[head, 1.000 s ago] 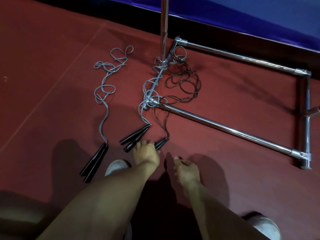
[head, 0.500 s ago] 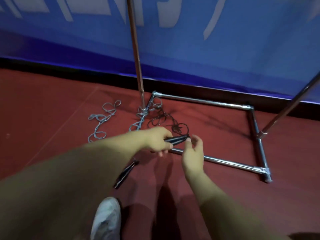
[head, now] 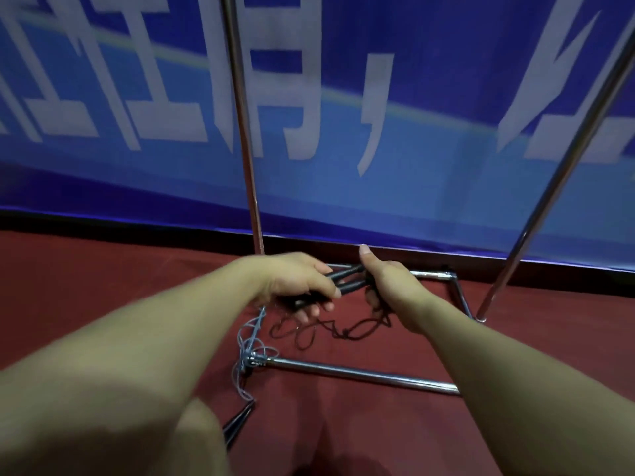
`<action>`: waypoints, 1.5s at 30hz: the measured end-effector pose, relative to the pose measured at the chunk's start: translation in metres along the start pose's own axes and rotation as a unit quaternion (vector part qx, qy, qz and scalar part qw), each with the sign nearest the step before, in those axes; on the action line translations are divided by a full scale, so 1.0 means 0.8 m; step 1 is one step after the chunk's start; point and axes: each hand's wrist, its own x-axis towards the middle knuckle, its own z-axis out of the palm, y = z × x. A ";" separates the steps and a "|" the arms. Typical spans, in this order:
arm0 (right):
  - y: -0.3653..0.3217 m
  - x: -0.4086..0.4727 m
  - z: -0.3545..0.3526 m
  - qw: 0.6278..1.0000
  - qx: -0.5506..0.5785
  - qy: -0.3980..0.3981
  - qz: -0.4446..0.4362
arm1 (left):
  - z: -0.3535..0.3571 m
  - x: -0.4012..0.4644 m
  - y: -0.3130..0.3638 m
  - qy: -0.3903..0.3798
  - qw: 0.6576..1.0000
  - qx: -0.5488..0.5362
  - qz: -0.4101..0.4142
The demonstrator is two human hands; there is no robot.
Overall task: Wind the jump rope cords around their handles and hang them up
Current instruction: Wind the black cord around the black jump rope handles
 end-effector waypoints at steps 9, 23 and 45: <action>-0.026 -0.004 -0.038 0.992 0.002 -0.125 0.032 | -0.002 0.004 -0.007 0.021 0.997 -0.060 0.040; -0.040 -0.024 -0.025 0.989 0.053 -0.133 0.026 | -0.035 -0.018 -0.016 0.194 0.918 -0.321 0.129; -0.064 -0.055 0.054 0.976 0.116 -0.181 0.037 | 0.006 -0.017 -0.006 0.218 0.843 -0.482 0.095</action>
